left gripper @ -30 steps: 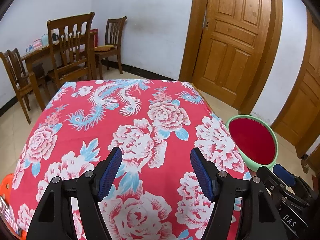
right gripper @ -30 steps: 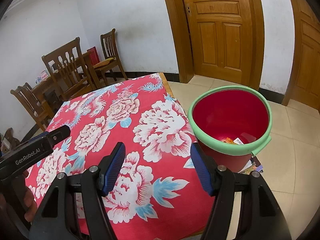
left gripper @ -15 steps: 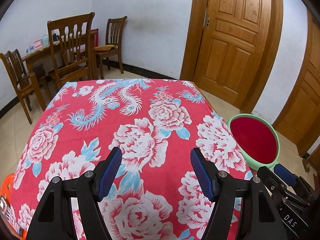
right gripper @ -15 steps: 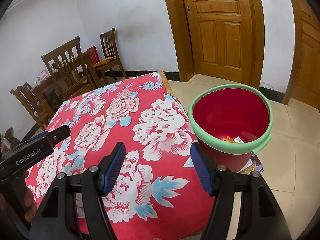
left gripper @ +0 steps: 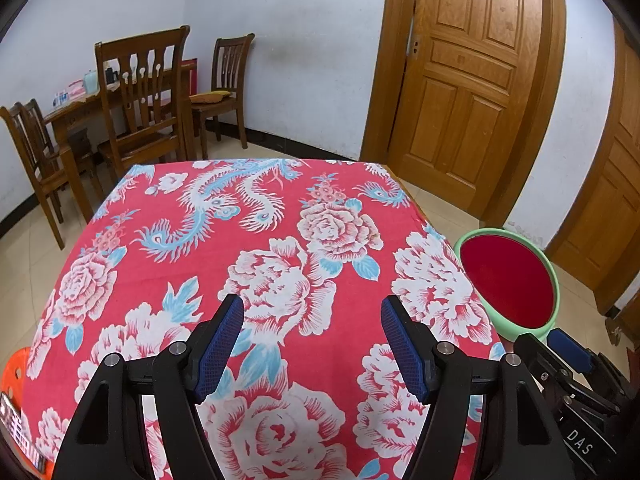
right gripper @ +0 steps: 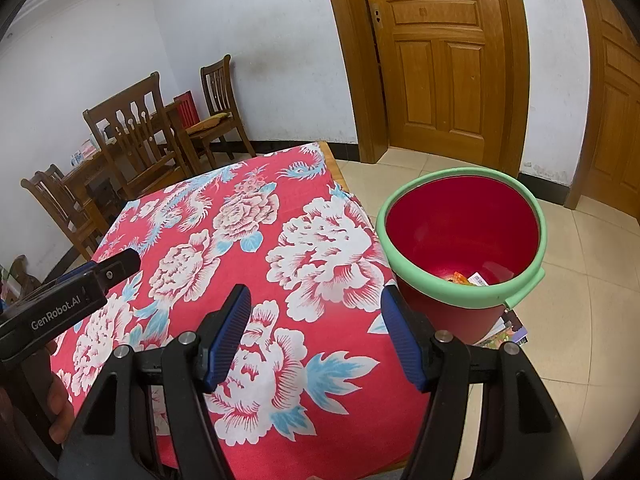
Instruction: Collect trash
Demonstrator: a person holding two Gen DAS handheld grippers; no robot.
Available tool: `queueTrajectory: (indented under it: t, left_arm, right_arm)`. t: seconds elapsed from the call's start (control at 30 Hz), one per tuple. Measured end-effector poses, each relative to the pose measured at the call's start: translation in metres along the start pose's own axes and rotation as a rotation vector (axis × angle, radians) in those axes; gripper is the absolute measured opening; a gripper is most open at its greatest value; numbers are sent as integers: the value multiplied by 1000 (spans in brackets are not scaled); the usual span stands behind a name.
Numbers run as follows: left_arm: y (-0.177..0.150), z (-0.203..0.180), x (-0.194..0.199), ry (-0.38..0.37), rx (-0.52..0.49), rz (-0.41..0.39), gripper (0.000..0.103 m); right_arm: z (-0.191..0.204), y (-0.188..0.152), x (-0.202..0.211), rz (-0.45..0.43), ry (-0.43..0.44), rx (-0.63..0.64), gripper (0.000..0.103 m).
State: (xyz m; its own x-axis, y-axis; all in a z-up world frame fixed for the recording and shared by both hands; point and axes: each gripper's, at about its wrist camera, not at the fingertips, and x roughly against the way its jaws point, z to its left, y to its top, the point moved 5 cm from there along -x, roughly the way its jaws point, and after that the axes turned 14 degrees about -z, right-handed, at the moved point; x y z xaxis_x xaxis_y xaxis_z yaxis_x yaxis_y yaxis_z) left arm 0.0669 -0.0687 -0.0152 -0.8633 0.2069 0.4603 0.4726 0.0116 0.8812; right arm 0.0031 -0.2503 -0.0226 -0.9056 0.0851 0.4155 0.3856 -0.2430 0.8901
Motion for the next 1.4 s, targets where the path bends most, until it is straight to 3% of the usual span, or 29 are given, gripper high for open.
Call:
queueTrajectory:
  t: [1.4]
  left_arm:
    - [3, 0, 1, 3, 1, -4, 72]
  right_arm:
    - [2, -4, 1, 2, 0, 1, 68]
